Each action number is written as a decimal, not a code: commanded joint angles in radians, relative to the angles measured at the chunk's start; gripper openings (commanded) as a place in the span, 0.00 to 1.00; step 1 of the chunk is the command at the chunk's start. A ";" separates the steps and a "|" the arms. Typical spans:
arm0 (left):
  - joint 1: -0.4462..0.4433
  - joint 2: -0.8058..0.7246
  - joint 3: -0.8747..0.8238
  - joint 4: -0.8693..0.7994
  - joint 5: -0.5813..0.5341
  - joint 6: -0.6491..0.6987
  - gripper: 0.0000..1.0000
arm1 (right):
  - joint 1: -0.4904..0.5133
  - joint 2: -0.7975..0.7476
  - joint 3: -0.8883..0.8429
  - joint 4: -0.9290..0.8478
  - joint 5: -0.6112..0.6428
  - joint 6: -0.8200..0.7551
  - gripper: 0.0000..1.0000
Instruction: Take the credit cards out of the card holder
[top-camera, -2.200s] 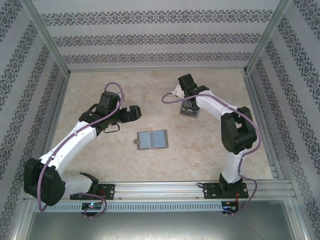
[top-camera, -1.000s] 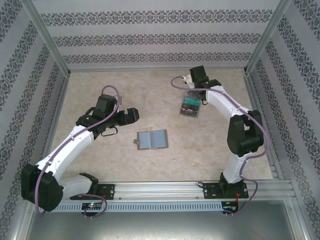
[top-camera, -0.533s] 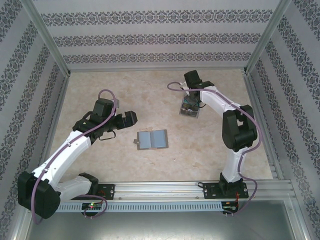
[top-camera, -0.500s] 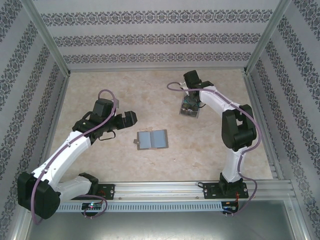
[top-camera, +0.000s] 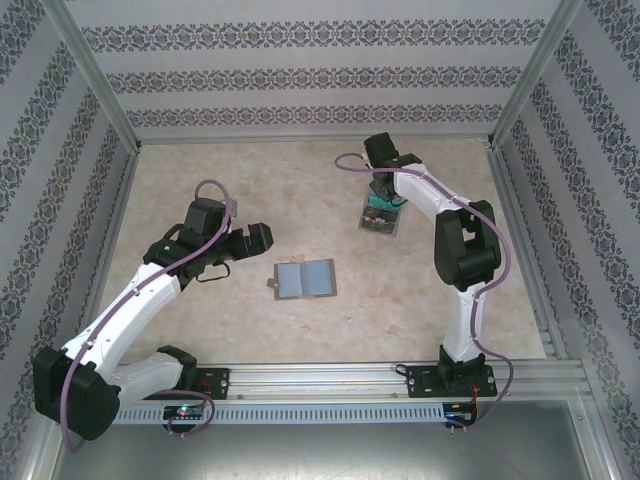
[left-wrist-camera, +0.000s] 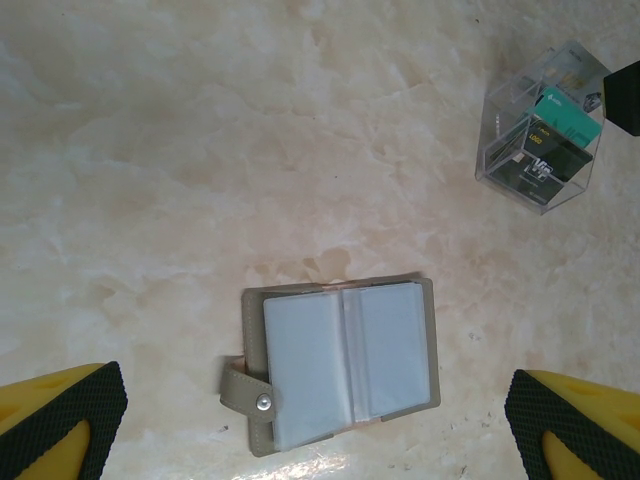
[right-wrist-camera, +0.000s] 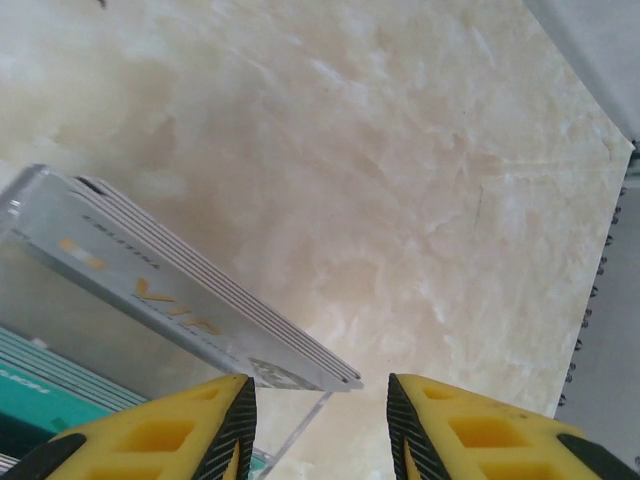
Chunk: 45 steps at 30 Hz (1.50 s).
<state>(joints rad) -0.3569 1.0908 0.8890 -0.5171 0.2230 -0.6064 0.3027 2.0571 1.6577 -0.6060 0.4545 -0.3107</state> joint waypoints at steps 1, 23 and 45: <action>0.012 -0.002 0.004 -0.023 -0.016 -0.003 1.00 | -0.009 -0.015 0.002 -0.015 0.026 0.037 0.41; 0.007 0.147 -0.011 0.077 0.110 -0.067 0.89 | 0.118 -0.539 -0.368 0.037 -0.370 0.556 0.00; -0.096 0.483 0.003 0.134 0.236 -0.073 0.39 | 0.437 -0.394 -0.659 0.237 -0.560 0.941 0.00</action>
<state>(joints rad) -0.4362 1.5459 0.8719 -0.4038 0.4290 -0.6960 0.7296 1.6455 1.0065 -0.3908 -0.0933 0.5789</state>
